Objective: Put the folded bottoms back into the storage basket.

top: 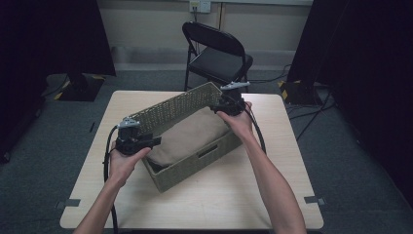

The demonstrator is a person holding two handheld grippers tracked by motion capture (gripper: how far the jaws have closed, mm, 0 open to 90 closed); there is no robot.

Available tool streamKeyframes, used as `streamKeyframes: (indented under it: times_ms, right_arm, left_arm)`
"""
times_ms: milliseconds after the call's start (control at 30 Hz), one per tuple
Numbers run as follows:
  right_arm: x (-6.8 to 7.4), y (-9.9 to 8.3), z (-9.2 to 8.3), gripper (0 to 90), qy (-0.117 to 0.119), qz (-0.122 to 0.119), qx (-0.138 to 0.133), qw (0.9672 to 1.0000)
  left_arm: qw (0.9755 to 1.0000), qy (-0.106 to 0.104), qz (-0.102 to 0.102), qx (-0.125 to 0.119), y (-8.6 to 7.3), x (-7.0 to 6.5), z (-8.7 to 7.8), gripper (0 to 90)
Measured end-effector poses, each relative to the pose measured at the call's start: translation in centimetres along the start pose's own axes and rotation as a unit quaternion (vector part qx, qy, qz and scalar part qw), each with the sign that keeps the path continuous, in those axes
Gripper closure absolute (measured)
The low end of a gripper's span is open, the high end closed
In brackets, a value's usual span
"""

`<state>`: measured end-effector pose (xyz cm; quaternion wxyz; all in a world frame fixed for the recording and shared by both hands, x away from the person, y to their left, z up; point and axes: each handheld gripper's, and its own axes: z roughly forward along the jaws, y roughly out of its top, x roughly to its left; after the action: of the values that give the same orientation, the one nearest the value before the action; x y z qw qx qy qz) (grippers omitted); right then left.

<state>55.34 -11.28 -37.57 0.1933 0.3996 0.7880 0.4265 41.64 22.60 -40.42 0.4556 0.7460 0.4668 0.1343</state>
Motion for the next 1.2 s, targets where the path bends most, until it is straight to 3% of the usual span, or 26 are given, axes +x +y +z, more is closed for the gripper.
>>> streamKeyframes:
  times_ms: [200,500,833,967,1000,1100,1200]
  right_arm:
    - [-0.4,-0.1,-1.1,42.8,0.010,0.009,-0.017,0.9998]
    - [-1.8,-0.8,-3.2,38.0,0.020,0.001,-0.035,0.9992]
    - [-4.2,-3.0,-5.6,42.6,-0.007,0.011,-0.033,0.9994]
    - [-5.4,-3.8,-5.8,43.8,-0.018,0.022,-0.030,0.9992]
    - [-6.0,-4.4,-5.7,45.2,-0.021,0.028,-0.023,0.9991]
    - [-6.6,-5.4,-5.3,47.5,-0.025,0.036,-0.012,0.9990]
    - [-7.1,-6.3,-4.8,51.3,-0.024,0.037,0.002,0.9990]
  left_arm:
    - [0.9998,-0.015,0.009,-0.007,0.0,-0.3,-0.6,53.6]
    - [0.9994,-0.015,0.019,-0.026,0.4,-0.8,-2.6,48.6]
    - [0.9994,0.012,-0.002,-0.031,-1.2,-0.4,-4.3,39.2]
    - [0.9987,0.032,-0.003,-0.039,-1.5,0.0,-4.8,36.6]
    - [0.9981,0.041,-0.015,-0.043,-1.4,0.4,-5.0,34.1]
    - [0.9972,0.055,-0.021,-0.045,-1.5,0.7,-5.1,31.9]
    - [0.9966,0.068,-0.034,-0.031,-2.1,1.3,-4.4,30.8]
